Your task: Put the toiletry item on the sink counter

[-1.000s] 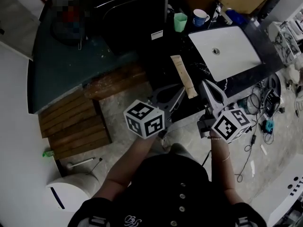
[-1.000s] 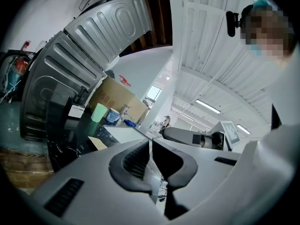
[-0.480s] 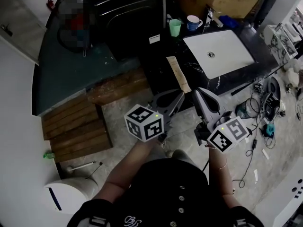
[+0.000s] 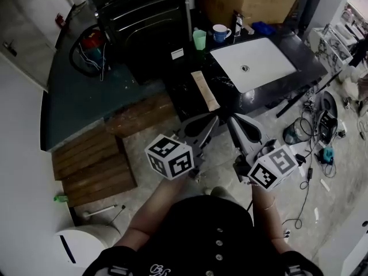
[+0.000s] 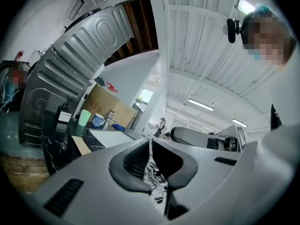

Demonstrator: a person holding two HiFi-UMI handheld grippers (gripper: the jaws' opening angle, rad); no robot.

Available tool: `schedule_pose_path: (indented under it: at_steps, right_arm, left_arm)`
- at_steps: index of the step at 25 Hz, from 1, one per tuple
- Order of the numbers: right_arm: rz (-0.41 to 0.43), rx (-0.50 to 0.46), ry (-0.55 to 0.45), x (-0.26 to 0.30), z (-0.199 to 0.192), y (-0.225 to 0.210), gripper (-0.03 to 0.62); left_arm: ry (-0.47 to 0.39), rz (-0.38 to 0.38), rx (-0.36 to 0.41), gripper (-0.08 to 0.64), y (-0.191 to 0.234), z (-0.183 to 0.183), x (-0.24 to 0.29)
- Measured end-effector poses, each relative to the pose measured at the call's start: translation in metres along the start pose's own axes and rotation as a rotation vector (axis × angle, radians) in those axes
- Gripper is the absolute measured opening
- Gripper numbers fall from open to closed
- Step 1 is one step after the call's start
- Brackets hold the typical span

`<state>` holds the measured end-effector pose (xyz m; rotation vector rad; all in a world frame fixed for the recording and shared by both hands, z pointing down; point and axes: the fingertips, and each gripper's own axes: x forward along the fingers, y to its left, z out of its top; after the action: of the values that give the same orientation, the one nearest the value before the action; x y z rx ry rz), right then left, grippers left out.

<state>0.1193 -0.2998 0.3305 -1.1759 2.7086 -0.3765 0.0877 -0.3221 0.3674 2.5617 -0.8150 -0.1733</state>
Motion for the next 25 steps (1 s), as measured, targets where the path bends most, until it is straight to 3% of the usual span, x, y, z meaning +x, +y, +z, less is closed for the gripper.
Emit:
schedule_pose_path:
  at_steps: [25]
  right_arm:
    - [0.039,-0.009,-0.028,-0.042,-0.009,0.039,0.003]
  left_arm:
    - [0.003,0.027,0.03,0.026,-0.043,-0.026,-0.03]
